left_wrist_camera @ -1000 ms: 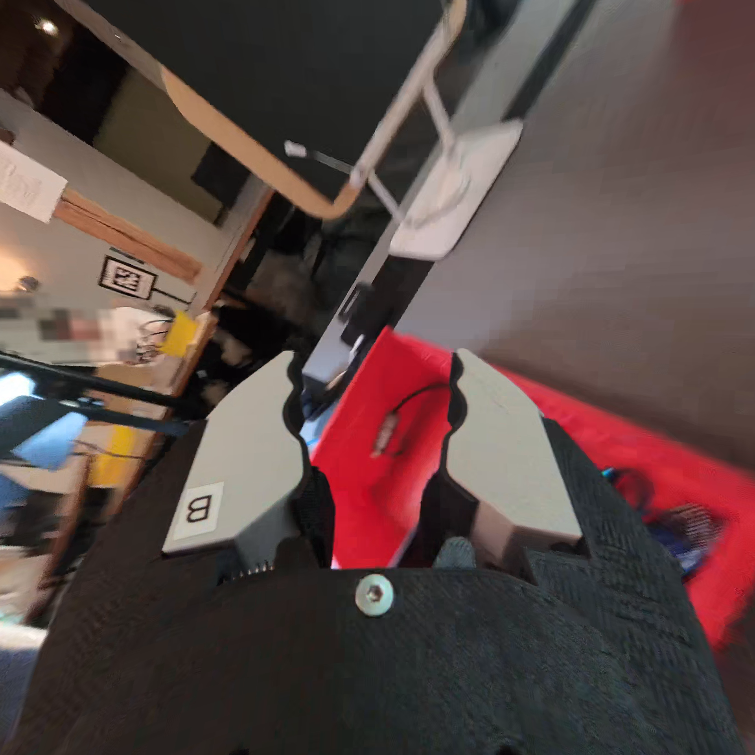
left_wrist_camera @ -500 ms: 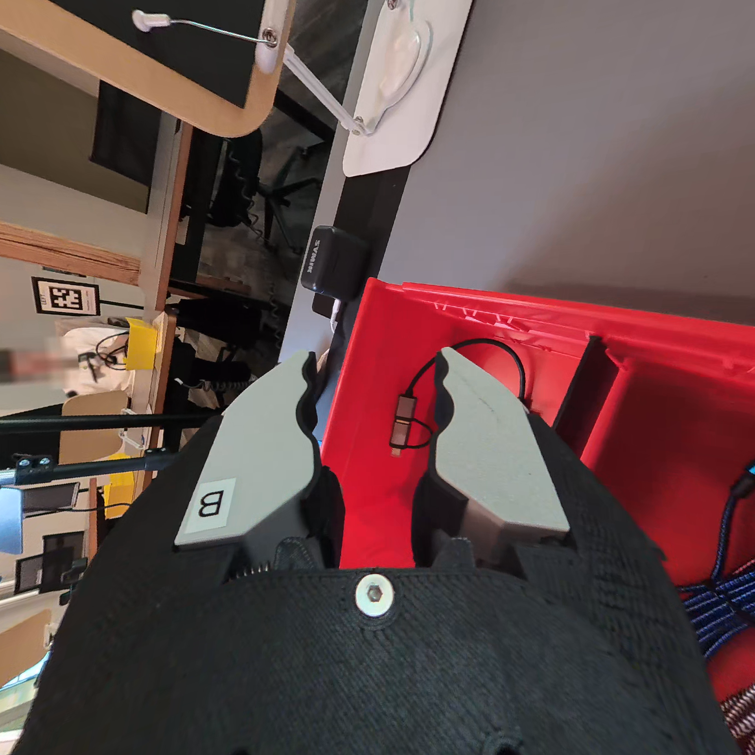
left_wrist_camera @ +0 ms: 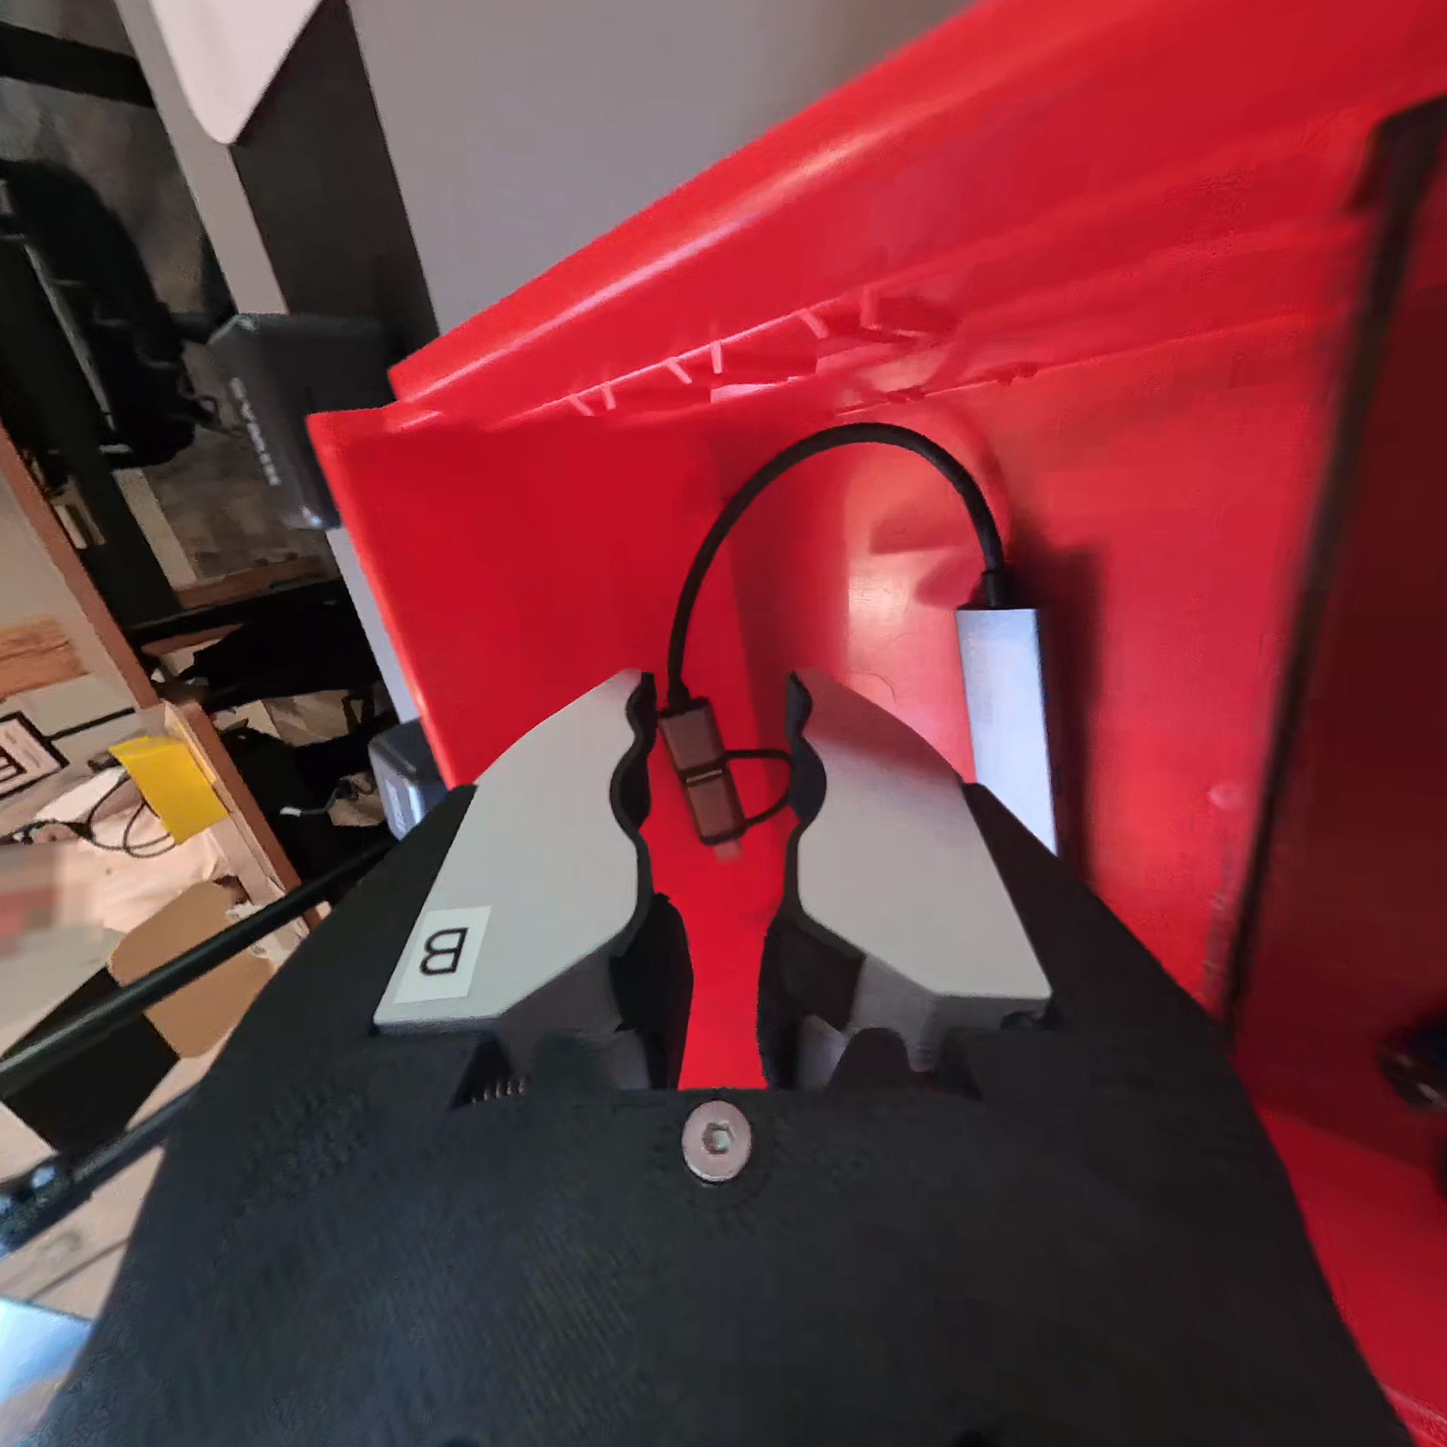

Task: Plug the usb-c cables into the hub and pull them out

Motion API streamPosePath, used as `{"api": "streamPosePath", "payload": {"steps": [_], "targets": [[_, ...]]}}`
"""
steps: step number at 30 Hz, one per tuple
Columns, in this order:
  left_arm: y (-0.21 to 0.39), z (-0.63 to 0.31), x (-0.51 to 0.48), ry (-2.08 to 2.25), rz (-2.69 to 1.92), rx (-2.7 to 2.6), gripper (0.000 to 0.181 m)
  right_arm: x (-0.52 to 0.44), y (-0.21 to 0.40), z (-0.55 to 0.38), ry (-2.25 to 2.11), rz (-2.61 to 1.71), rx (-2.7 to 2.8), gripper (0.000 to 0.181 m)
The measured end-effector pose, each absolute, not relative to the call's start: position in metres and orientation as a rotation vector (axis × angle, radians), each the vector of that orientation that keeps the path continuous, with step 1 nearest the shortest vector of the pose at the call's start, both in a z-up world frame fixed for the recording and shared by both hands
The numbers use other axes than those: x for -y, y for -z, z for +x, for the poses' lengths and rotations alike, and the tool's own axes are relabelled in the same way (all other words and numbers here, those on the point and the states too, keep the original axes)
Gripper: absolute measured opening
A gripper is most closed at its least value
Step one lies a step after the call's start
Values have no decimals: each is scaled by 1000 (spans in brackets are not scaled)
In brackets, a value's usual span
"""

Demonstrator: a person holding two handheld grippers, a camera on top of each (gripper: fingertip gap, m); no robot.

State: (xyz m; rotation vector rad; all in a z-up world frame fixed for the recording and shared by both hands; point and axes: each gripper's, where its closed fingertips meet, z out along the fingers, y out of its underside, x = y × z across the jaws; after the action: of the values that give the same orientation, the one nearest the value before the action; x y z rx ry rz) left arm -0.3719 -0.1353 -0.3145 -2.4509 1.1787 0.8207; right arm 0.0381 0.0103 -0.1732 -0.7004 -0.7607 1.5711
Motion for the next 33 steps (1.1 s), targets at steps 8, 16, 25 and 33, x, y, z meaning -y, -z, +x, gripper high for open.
{"api": "streamPosePath", "payload": {"steps": [8, 16, 25, 33], "targets": [[342, -389, 117, -924, -2383, -1390, 15, -10, 191, 25, -1549, -759, 830, 120], [300, -390, 125, -981, -2365, -1304, 2, -18, 203, 17, -1560, -842, 833, 113], [214, -388, 151, -1136, -2166, -992, 2, -7, 212, 8, -1551, -834, 934, 110], [134, -388, 181, -1297, -1993, -680, 2, -3, 210, 10, -1581, -816, 945, 109]]}}
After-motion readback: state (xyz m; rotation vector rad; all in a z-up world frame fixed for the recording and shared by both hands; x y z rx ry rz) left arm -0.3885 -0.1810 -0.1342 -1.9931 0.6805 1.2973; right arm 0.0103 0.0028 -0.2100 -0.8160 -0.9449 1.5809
